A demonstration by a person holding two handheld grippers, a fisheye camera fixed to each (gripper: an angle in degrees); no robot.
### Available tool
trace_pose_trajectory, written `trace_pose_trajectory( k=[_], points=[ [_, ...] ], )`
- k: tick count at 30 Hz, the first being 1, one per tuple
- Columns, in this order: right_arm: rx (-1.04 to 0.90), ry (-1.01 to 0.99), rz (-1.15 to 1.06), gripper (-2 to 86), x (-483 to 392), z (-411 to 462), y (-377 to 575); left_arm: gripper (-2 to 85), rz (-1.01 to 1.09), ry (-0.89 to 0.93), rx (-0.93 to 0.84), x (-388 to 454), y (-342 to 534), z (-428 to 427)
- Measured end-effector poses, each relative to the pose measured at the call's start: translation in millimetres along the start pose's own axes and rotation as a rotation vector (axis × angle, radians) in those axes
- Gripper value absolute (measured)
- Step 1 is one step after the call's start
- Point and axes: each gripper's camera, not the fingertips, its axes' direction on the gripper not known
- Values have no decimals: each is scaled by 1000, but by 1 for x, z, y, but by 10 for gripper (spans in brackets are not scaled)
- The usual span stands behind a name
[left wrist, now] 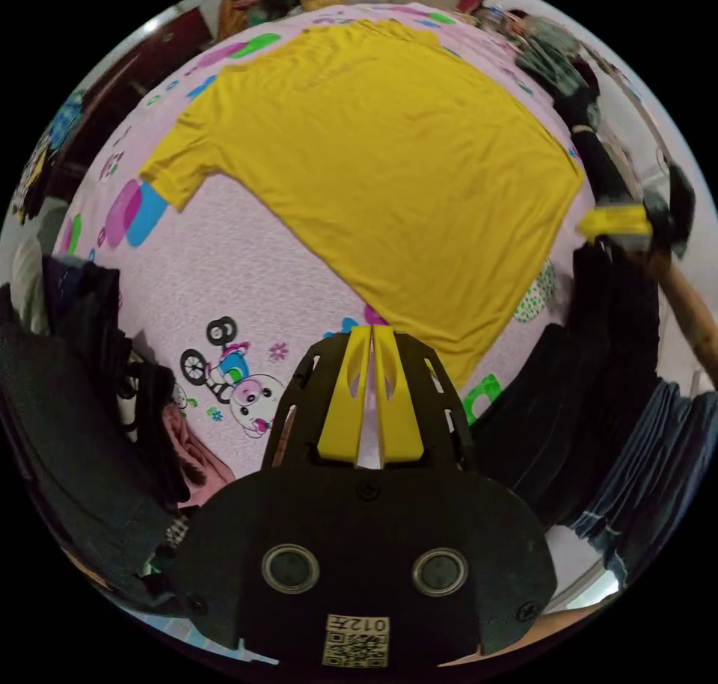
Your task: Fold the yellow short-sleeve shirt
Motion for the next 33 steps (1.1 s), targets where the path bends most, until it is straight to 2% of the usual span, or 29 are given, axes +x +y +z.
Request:
trace_pose_trajectory(
  k=[4, 8, 13, 17, 21, 26, 33],
  points=[
    [-51, -75, -101, 9, -73, 64, -40, -1, -105, -24, 42, -54, -6, -10],
    [-128, -27, -226, 52, -127, 115, -67, 1, -213, -88, 83, -111, -23, -19],
    [-193, -11, -306, 74, -160, 153, -83, 13, -402, -46, 144, -192, -52, -20],
    [-218, 14, -351, 79, -179, 172, -94, 25, -478, -27, 138, -239, -75, -14],
    [-115, -15, -303, 77, -176, 165, -118, 32, -469, -16, 126, -275, -98, -13],
    [66, 96, -203, 67, -127, 176, -197, 26, -421, -26, 103, -297, -113, -10],
    [155, 188, -105, 65, -72, 213, -300, 15, -450, -8, 184, -351, -123, -42]
  ],
)
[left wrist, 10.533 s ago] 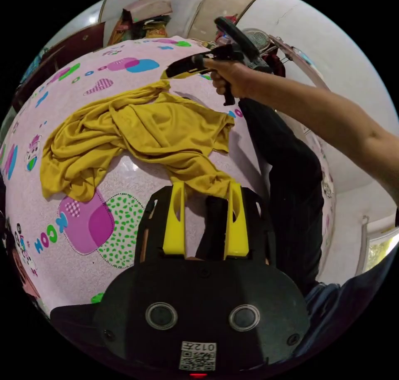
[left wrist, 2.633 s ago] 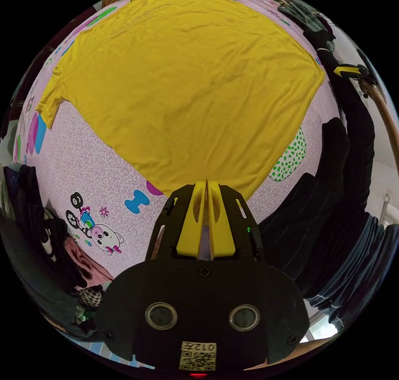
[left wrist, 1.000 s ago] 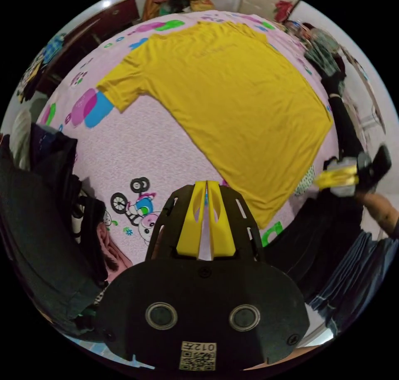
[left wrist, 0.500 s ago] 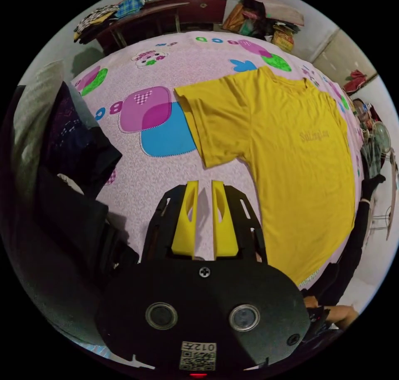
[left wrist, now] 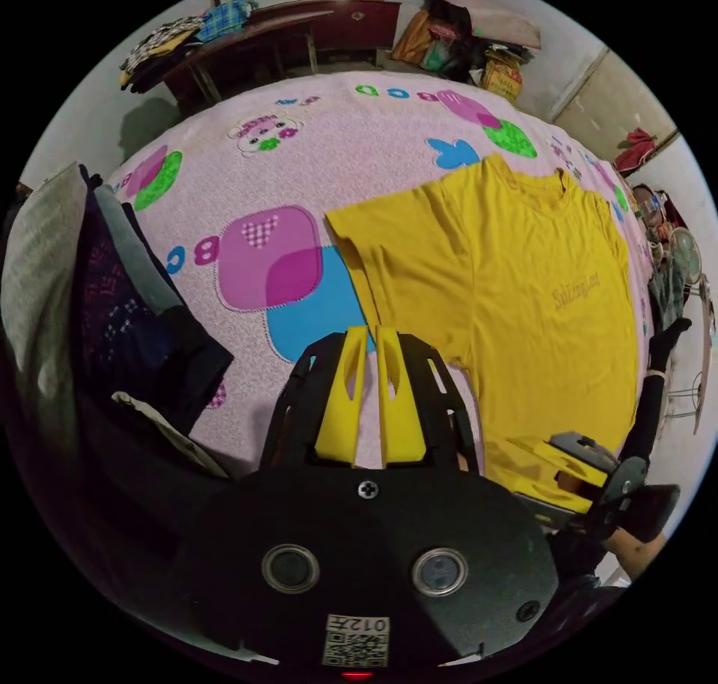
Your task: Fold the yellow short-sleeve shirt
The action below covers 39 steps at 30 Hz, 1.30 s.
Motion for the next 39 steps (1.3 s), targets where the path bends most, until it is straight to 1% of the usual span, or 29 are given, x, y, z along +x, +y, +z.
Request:
trace_pose_trajectory(
  k=[4, 7, 13, 15, 17, 20, 25, 31, 39],
  points=[
    [2, -3, 89, 75, 3, 34, -32, 25, -9, -3, 7, -21, -29, -2],
    [18, 71, 86, 79, -8, 53, -48, 30, -13, 5, 1, -29, -43, 3],
    [-84, 133, 66, 82, -7, 98, -67, 27, 11, 0, -1, -27, -71, 17],
    [-72, 148, 76, 70, -3, 103, -67, 23, 9, -22, -13, -24, -79, 23],
    [-70, 159, 94, 25, 3, 107, -68, 19, -7, -48, 14, -22, -83, 21],
    [-64, 121, 142, -3, 18, 110, -68, 10, 3, -63, 19, -19, -87, 21],
    [-6, 5, 243, -9, 51, 102, -57, 1, -8, -56, 7, -16, -87, 16],
    [124, -105, 327, -10, 92, 68, -41, -1, -23, -5, 67, -8, -82, -15],
    [218, -145, 441, -10, 165, 22, -2, -1, 42, 15, 126, 58, -87, -53]
  ],
)
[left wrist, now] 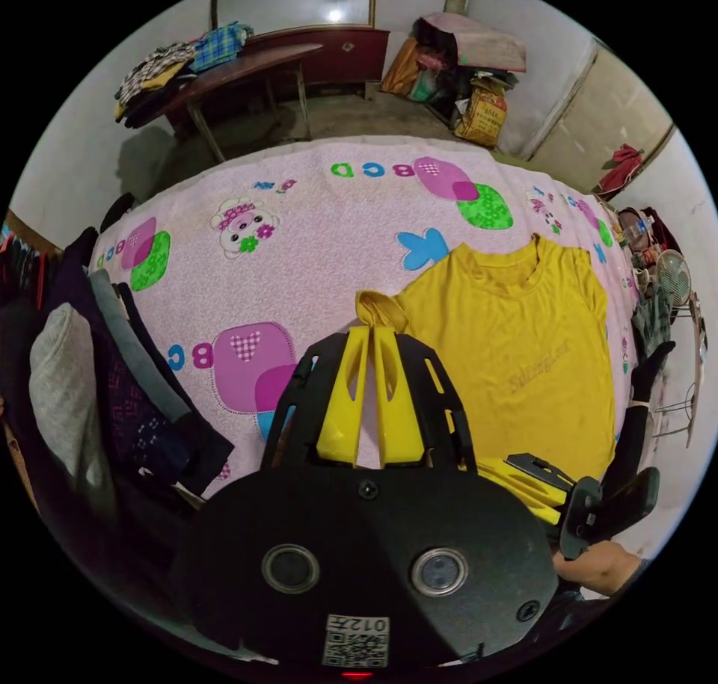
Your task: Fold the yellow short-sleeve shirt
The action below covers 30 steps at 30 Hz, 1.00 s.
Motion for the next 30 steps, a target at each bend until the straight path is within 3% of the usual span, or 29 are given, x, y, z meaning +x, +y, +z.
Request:
trace_pose_trajectory(
  k=[10, 19, 25, 30],
  points=[
    [64, -23, 182, -9, 124, -66, 23, -1, 112, -7, 22, 122, -20, 2],
    [52, -64, 340, -6, 221, -89, 58, 2, 207, -70, -56, 226, -21, 54],
    [12, -160, 492, 4, 268, -89, 83, 12, 181, -89, -84, 248, -8, 80],
    [50, -125, 553, 39, 283, -116, 106, 30, 72, 31, 67, 226, 17, 45]
  ],
)
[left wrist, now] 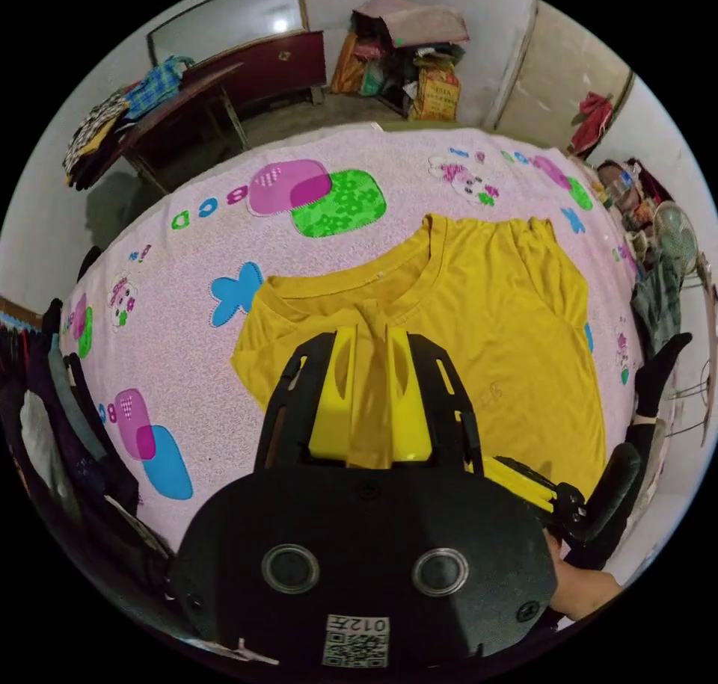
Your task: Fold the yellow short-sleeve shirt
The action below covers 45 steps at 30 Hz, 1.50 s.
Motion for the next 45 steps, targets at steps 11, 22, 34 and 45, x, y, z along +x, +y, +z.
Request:
trace_pose_trajectory(
  k=[11, 22, 34, 45],
  points=[
    [-128, 26, -233, 22, -41, -69, 116, 32, -60, 117, -123, -37, 205, -72],
    [-405, 55, -535, 5, -89, -65, 259, 44, 16, 148, -371, 19, 371, -33],
    [-503, 164, -788, 36, -112, -65, 337, 15, 140, 23, -545, 52, 399, 0],
    [-345, -25, -239, 34, -44, -96, 275, -1, 124, 194, -402, 61, 420, -31]
  ],
)
